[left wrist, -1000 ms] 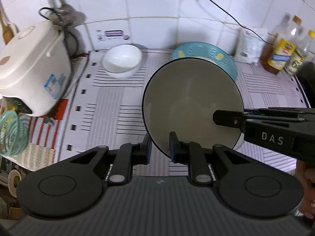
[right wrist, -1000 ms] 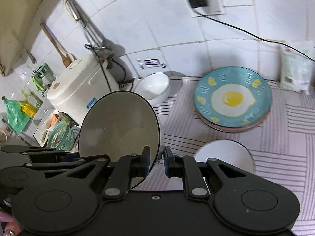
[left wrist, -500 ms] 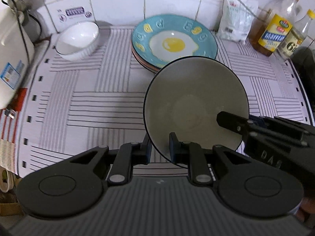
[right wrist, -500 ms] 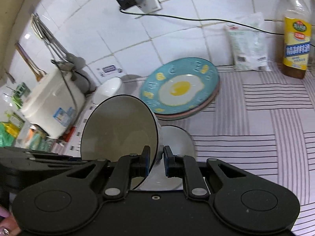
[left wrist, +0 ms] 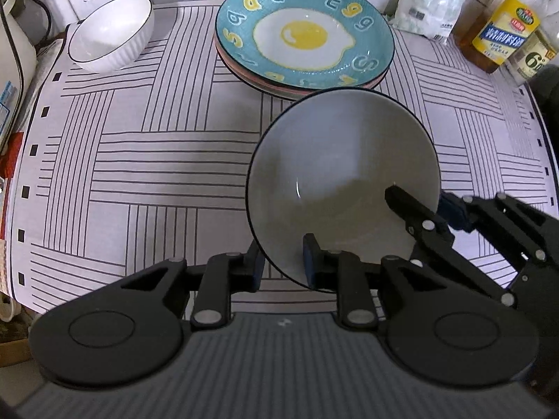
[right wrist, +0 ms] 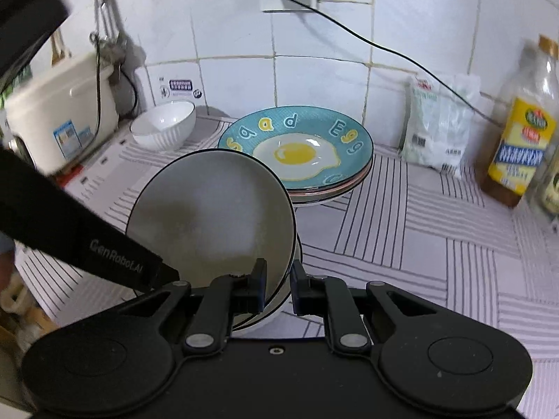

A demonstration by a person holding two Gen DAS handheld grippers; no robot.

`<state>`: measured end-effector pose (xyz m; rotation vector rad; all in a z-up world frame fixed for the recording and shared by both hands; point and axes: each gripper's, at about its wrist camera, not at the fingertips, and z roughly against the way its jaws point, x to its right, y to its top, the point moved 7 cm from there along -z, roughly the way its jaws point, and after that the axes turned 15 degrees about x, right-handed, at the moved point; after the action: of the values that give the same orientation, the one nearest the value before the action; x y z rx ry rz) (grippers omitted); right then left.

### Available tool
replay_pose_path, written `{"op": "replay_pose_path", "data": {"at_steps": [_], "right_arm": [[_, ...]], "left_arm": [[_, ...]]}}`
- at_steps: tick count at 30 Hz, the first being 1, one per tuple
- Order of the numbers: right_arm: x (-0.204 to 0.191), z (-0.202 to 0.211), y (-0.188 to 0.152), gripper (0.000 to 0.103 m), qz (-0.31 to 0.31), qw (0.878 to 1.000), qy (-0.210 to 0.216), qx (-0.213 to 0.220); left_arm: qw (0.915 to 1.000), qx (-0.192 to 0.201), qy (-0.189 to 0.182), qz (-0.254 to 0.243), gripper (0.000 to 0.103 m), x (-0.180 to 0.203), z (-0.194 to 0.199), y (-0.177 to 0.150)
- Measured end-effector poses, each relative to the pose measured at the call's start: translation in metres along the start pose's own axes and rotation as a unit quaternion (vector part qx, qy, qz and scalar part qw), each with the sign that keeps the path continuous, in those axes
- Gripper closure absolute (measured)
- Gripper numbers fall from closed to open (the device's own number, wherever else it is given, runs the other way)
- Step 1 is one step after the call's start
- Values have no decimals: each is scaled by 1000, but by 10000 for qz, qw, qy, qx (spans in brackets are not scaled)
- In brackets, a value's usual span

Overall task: Organize plates and bowls
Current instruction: 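Lower the held bowl into the first white bowl and open both grippers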

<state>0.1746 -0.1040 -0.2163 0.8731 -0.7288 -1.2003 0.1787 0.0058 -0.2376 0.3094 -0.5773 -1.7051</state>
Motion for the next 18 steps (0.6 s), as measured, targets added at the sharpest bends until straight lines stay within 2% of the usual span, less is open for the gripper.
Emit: {"op": "replay_pose_path", "data": {"at_steps": [5,11,16,18], "right_arm": [[-7,-6,-2,85,584,9981,-143,95],[-11,-12,-2,80,1107,9932,-339,142],[-12,-8,0,77,1135,9930,-297,108],[-13,0,4,68,1085,9937,-219,148]], "left_arm": [[9999,-125,-42,68,81,-3,-6,-1],[9999,-74,-35,63,80,-3,-6,-1],[9999,121,-106,27,68,-4,8,3],[9996,253,-122,12,66,-5,18,6]]}}
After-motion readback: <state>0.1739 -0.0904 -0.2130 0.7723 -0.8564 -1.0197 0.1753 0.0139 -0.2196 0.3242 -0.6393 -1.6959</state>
